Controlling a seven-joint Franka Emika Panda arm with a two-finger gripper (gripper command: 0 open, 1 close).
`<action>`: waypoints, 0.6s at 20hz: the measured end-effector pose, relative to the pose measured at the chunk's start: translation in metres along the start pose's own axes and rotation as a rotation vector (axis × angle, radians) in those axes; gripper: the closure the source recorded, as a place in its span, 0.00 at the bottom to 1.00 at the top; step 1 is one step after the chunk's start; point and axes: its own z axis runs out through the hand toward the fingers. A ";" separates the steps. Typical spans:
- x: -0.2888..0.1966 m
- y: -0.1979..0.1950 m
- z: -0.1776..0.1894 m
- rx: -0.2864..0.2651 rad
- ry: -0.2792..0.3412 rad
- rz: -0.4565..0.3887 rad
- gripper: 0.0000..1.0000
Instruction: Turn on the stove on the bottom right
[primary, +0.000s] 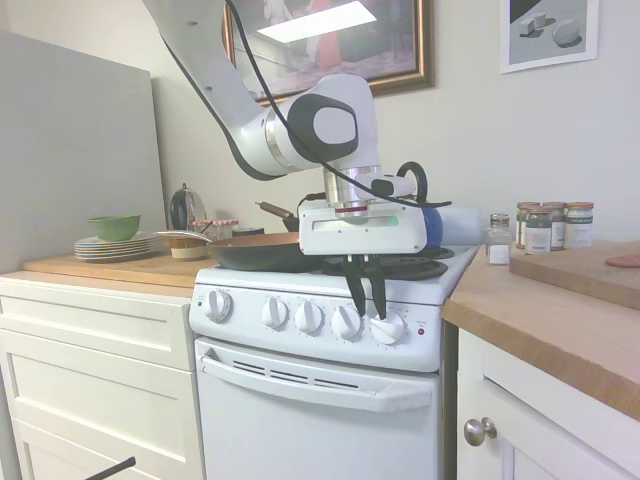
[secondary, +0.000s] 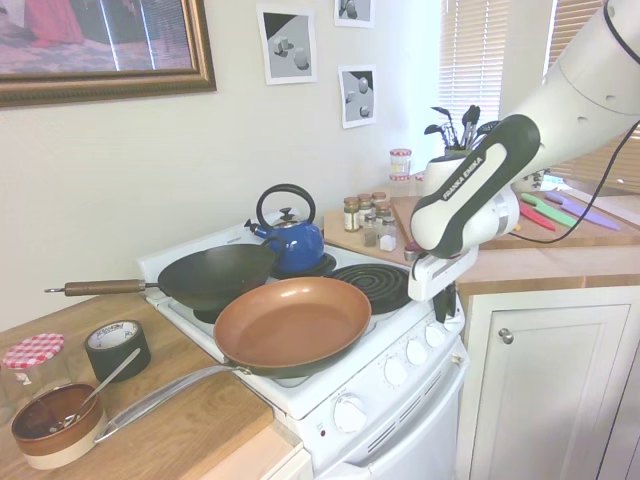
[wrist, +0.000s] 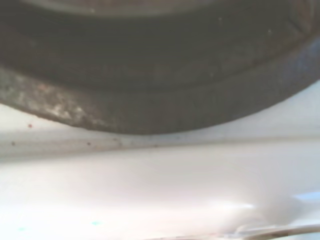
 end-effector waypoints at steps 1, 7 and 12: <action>-0.001 0.000 0.001 0.000 -0.002 0.000 1.00; -0.005 -0.003 0.003 0.008 -0.013 0.006 1.00; -0.005 -0.002 0.008 0.013 -0.007 0.011 1.00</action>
